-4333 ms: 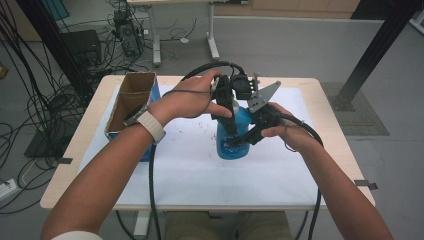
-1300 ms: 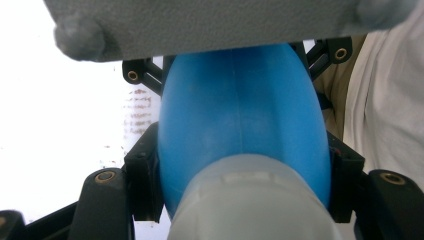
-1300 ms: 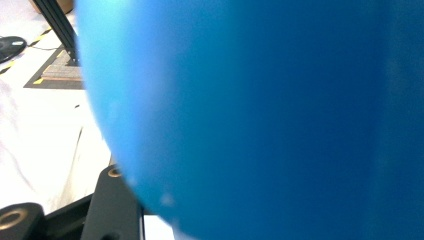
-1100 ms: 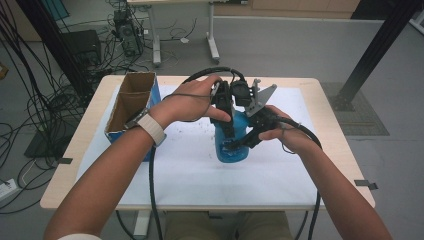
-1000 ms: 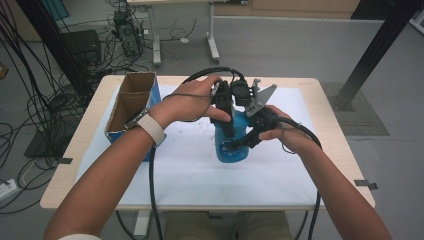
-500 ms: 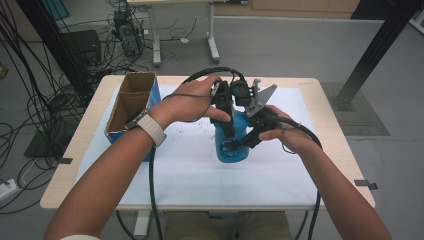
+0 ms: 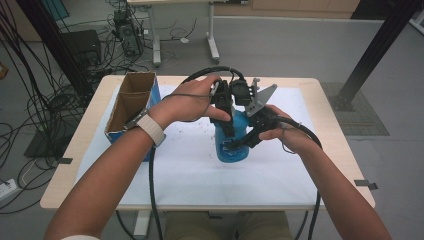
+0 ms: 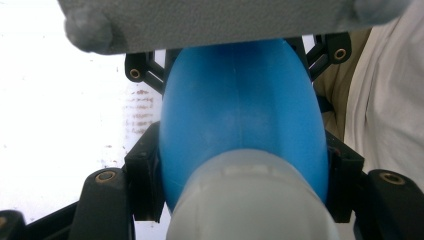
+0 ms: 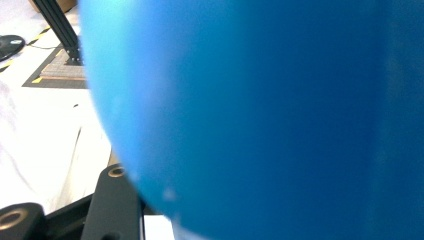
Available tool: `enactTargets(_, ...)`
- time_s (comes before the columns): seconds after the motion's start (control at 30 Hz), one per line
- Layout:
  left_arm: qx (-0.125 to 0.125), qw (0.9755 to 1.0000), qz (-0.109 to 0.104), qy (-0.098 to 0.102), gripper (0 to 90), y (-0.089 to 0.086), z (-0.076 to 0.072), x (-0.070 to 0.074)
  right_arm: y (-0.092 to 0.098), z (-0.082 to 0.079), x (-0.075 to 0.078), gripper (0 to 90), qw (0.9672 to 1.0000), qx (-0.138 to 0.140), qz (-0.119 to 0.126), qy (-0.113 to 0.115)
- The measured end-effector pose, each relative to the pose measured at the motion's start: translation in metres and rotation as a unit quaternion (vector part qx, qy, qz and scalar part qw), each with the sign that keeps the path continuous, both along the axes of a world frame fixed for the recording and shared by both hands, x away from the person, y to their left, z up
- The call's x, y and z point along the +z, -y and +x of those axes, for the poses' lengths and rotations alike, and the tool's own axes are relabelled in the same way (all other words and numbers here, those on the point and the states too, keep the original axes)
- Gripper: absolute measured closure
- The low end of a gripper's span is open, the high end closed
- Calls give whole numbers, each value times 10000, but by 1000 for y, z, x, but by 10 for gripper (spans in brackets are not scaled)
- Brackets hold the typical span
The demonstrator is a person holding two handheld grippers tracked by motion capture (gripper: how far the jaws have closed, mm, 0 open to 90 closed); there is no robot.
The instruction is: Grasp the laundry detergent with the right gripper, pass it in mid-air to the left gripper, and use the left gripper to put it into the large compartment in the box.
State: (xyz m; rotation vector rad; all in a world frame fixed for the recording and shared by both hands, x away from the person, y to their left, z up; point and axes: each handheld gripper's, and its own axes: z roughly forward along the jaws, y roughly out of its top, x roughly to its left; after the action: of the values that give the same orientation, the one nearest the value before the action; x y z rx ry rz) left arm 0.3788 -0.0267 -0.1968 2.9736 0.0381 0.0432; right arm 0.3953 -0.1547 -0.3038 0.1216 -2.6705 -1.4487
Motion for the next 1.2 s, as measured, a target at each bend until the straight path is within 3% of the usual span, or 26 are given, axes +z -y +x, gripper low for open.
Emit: enactTargets(1.2,25,10000,5,50,369,-2,-3,2,-1,-1,0,432,10000,36,53,34)
